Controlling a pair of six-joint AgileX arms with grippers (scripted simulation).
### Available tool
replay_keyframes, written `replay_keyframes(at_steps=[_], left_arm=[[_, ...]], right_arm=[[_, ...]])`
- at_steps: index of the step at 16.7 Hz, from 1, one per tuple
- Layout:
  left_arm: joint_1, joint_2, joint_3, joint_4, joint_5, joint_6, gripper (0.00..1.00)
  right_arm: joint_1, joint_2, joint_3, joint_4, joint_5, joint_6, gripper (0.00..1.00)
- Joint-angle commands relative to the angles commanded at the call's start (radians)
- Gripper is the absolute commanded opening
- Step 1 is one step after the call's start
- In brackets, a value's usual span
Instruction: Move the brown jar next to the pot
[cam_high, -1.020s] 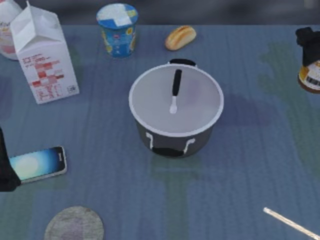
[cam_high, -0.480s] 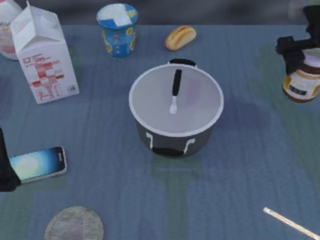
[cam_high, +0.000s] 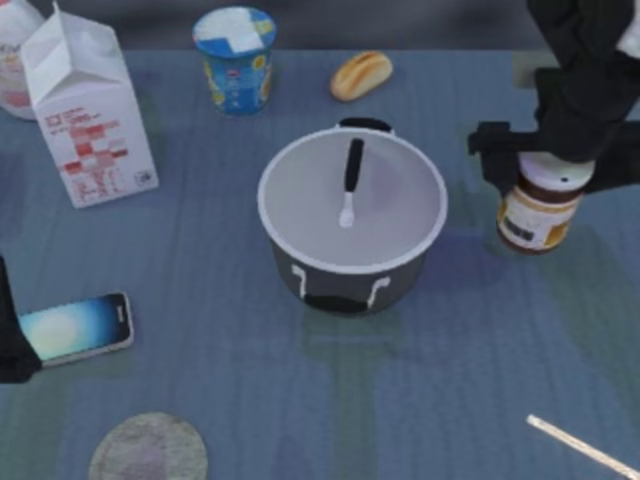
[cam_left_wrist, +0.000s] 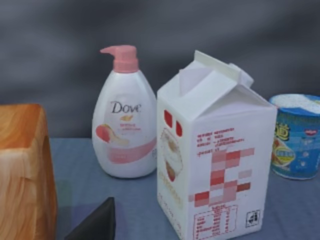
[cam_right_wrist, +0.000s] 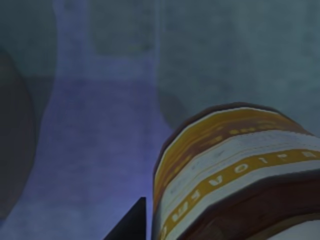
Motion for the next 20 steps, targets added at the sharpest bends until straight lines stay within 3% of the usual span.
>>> replay_keyframes(at_steps=[6,12,16,20], left_arm=[[0.000,0.000,0.000,0.000,0.000,0.000,1.00],[0.000,0.000,0.000,0.000,0.000,0.000,1.00],[0.000,0.000,0.000,0.000,0.000,0.000,1.00],[0.000,0.000,0.000,0.000,0.000,0.000,1.00]], right_arm=[[0.001,0.003,-0.009,0.008,0.000,0.011,0.00],[0.004,0.061,-0.099,0.162,0.002,0.010,0.00],[0.005,0.067,-0.105,0.174,0.003,0.009,0.00],[0.005,0.067,-0.105,0.174,0.003,0.009,0.30]])
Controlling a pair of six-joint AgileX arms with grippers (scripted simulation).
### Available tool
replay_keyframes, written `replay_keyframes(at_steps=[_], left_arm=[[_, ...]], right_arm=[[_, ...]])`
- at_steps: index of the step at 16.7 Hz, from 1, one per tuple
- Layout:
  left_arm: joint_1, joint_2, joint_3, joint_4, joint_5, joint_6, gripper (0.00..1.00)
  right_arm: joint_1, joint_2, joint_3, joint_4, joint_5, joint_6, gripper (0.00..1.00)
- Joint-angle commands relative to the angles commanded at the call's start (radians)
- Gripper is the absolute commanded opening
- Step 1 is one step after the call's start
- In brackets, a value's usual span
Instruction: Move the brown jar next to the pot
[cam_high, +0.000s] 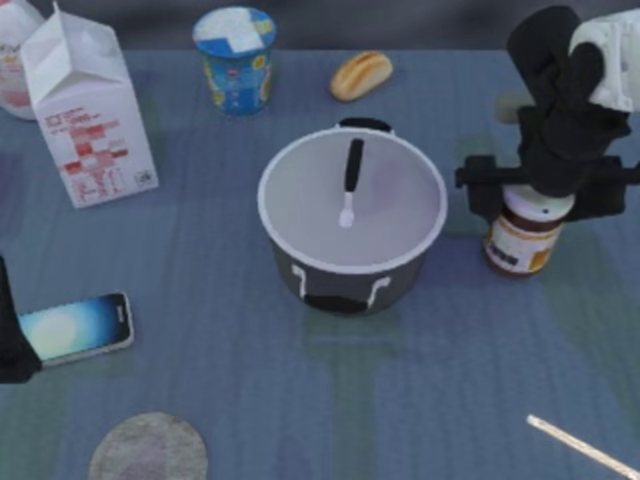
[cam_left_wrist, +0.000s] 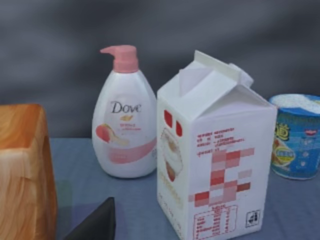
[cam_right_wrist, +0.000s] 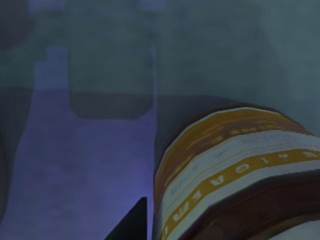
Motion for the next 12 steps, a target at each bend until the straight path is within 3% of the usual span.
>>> replay_keyframes(at_steps=[9,12], left_arm=[[0.000,0.000,0.000,0.000,0.000,0.000,1.00],[0.000,0.000,0.000,0.000,0.000,0.000,1.00]], right_arm=[[0.000,0.000,0.000,0.000,0.000,0.000,0.98],[0.000,0.000,0.000,0.000,0.000,0.000,1.00]])
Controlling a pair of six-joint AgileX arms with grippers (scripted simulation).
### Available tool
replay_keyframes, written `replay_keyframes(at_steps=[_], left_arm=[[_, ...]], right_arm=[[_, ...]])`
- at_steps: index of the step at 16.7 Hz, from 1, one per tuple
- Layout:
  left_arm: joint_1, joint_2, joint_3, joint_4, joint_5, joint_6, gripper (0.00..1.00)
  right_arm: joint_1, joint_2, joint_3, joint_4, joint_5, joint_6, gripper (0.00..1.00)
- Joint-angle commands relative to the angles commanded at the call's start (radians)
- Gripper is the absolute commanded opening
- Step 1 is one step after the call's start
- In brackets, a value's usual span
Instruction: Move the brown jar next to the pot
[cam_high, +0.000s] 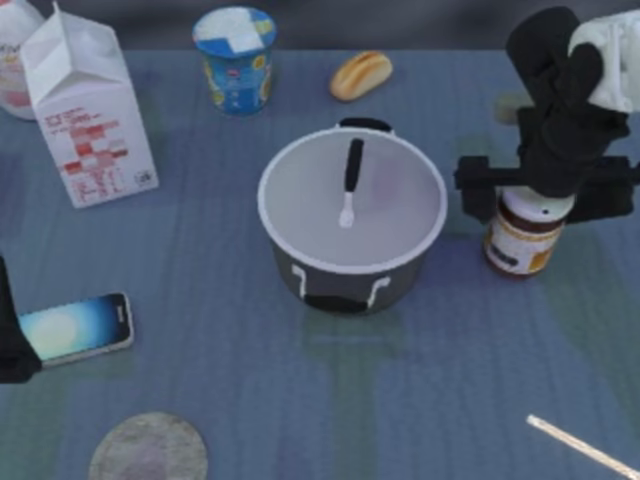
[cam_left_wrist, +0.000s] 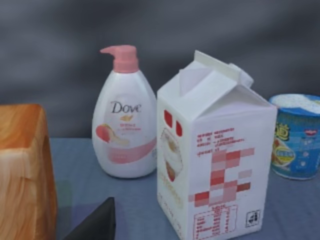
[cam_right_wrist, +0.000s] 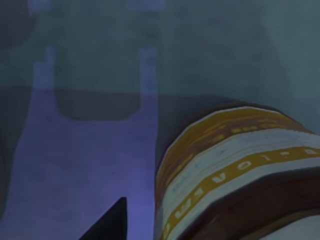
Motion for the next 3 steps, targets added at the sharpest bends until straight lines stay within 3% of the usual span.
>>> replay_keyframes(at_steps=[3], left_arm=[[0.000,0.000,0.000,0.000,0.000,0.000,1.00]], right_arm=[[0.000,0.000,0.000,0.000,0.000,0.000,1.00]])
